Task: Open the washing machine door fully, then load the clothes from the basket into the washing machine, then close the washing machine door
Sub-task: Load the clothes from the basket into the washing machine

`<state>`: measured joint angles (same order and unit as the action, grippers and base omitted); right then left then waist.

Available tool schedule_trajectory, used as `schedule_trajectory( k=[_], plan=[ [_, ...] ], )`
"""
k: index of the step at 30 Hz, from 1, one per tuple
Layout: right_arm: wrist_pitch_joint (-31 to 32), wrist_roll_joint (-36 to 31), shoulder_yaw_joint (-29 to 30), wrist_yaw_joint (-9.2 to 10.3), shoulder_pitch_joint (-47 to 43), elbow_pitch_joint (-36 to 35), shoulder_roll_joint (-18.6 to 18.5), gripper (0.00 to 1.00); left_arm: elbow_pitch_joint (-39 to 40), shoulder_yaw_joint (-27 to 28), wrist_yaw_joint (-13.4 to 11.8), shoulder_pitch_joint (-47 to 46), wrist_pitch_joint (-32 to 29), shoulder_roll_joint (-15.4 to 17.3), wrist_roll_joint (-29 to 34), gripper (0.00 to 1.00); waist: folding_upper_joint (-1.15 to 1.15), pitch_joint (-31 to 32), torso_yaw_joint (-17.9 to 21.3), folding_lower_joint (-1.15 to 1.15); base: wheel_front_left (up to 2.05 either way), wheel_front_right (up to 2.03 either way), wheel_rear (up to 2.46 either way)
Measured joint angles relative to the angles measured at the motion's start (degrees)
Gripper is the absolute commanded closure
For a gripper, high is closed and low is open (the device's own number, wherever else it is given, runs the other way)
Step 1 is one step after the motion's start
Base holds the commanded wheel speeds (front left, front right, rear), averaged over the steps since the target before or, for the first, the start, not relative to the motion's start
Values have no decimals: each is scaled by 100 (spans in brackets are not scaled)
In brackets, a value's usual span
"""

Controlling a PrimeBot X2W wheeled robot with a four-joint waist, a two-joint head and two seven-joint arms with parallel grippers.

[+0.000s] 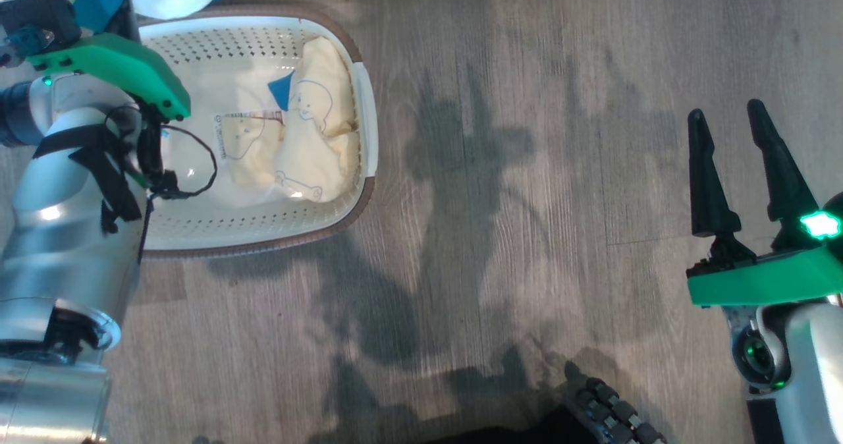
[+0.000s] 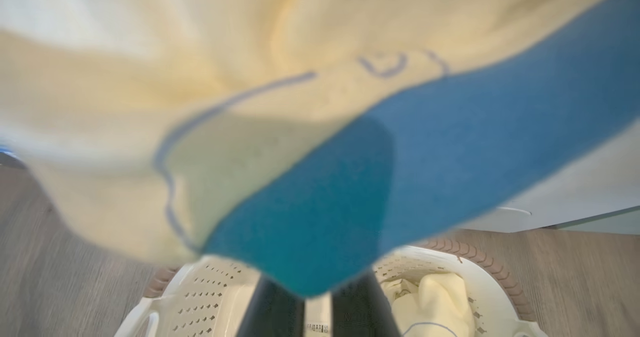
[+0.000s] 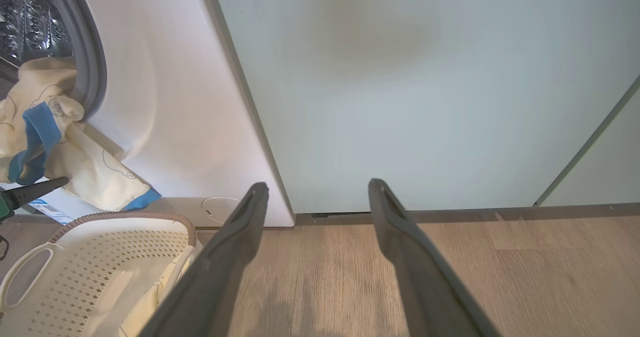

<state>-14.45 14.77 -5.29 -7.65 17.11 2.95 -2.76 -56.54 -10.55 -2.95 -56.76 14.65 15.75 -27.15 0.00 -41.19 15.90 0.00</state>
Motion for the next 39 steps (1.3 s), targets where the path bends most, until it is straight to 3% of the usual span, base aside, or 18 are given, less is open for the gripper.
schedule_trajectory(
  k=[10,26,33,39],
  plan=[
    [0,32,101,0,-1,15,0,0,-2,87,135,43,0,-109,218,100,0,114,-205,0,0,0,0],
    [0,104,194,0,-38,79,0,0,107,-229,379,218,-118,-246,346,100,0,496,-589,0,0,0,0],
    [0,202,175,0,-57,146,0,0,588,-385,413,220,-541,-165,403,100,0,713,-706,-1,0,0,0],
    [0,350,131,0,-97,157,0,0,1346,-455,343,214,-1128,102,447,100,0,822,-677,0,0,0,0]
  ],
)
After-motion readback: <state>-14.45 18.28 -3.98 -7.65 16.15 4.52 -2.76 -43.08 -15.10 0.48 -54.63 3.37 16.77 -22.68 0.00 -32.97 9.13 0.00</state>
